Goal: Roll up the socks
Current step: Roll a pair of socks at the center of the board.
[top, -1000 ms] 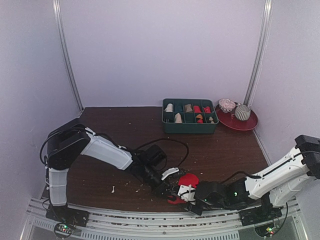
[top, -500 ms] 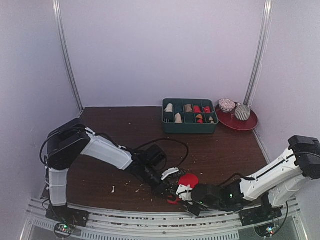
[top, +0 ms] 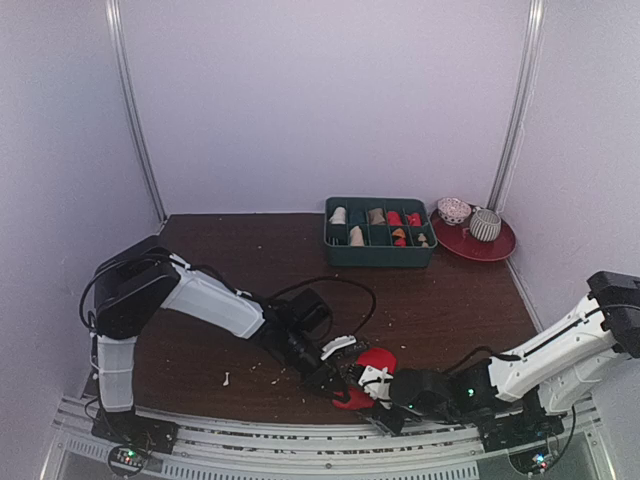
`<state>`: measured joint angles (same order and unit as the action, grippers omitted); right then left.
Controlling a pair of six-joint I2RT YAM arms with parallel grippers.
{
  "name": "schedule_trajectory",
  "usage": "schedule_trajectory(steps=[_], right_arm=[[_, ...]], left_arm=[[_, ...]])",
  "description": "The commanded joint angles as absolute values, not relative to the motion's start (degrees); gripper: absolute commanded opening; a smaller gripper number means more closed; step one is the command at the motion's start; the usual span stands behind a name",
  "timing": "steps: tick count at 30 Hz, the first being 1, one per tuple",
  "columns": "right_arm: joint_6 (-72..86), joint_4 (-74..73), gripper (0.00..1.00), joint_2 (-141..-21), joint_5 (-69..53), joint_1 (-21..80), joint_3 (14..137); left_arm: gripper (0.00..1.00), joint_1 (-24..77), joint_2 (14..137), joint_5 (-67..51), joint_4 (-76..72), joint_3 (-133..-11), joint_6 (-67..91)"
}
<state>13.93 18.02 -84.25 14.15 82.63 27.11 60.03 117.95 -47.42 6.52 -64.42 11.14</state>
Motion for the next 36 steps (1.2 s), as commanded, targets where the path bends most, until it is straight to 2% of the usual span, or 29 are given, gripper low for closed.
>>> schedule_trajectory(steps=[1, 5, 9, 17, 27, 36], right_arm=[[12.3, 11.6, 0.56, -74.1, 13.4, 81.5, 24.5], [9.4, 12.7, 0.56, -66.7, 6.7, 78.3, 21.7], [6.6, 16.0, 0.56, -64.6, 0.1, 75.6, 18.4], [4.6, 24.9, 0.56, -72.5, -9.3, 71.3, 18.4], [7.4, 32.5, 0.55, -80.1, -13.1, 70.9, 19.0], [9.3, 35.9, 0.49, -83.1, -12.8, 71.2, 18.8]], left_arm=[[0.00, 60.9, 120.8, -42.6, 12.8, -62.5, 10.2], [0.00, 60.9, 120.8, -42.5, 13.1, -62.9, 10.1], [0.00, 60.9, 120.8, -42.4, 13.3, -63.0, 10.0], [0.00, 60.9, 121.1, -42.0, 13.9, -63.3, 9.6], [0.00, 60.9, 121.3, -41.8, 14.2, -63.3, 9.3], [0.00, 60.9, 121.8, -42.1, 14.3, -63.4, 9.4]])
